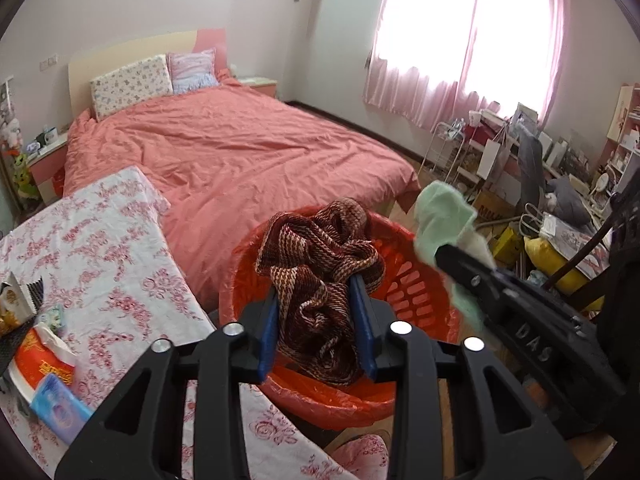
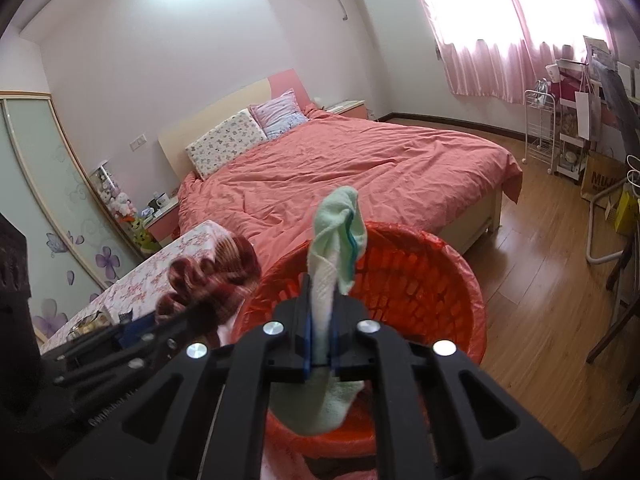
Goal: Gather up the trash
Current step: 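Lower scrunchie and sock into the orange basket and open both tools, then move both tools back over the table toward the blue tissue pack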
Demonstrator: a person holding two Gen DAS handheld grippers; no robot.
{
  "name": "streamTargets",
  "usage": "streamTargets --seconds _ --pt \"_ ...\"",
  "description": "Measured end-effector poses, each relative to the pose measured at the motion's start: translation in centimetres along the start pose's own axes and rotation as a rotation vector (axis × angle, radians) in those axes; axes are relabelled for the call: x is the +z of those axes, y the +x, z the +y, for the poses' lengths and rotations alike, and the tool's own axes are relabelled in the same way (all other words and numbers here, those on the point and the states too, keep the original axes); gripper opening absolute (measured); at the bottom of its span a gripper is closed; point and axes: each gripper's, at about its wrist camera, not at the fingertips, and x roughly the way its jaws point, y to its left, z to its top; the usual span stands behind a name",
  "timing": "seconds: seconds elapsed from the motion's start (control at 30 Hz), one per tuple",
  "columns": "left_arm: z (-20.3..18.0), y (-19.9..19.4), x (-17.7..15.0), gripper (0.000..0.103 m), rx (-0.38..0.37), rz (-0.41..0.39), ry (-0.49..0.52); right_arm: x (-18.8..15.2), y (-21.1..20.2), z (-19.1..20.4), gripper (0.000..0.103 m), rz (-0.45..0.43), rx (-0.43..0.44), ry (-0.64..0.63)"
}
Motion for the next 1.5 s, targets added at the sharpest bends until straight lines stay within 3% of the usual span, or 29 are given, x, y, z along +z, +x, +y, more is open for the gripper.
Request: streamTargets --seconds 0.1,0.17,0.37,0.53,0.63,0.9,1.1,1.3,1.5 --pt "0.3 1.1 -0.2 0.048 0.012 0.026 -0.017 0.2 1.1 -0.9 0.028 0.012 -0.009 0.028" --pt "0.7 1.5 -0.3 0.054 0.022 0.041 -0.031 0.1 1.9 -1.6 0.03 0.027 -0.02 0.045" --pt "1.9 1.2 -0.9 0.061 0.067 0.06 -0.055 -0.8 2.6 -1.8 0.039 0.047 -0.049 0.039" --pt "3.1 -0.6 -1.7 0.067 0.12 0.041 -0.057 -1.4 1.8 -0.1 0.058 0.026 -0.063 -0.011" --pt "4.5 -2.0 -2.4 0.07 0.157 0.024 -0.07 -1.8 1.4 1.4 0.064 0.019 -0.058 -0.047" --pt "9.2 -6.1 -4.5 0.071 0.257 -0.026 -0.127 -3.8 1.9 6.5 0.067 0.058 -0.007 -0.122" --pt "13.4 -9.5 -6.7 0.073 0.385 -0.066 -0.186 -6.0 2.7 11.7 0.068 0.085 0.036 -0.208" --pt "17.7 -12.6 -9.2 0.073 0.492 -0.087 -0.274 -8.9 3.2 18.0 0.068 0.13 0.12 -0.325" --pt "20.8 -14.7 -11.6 0.073 0.541 -0.088 -0.353 -11.8 3.4 22.8 0.068 0.182 0.209 -0.393"
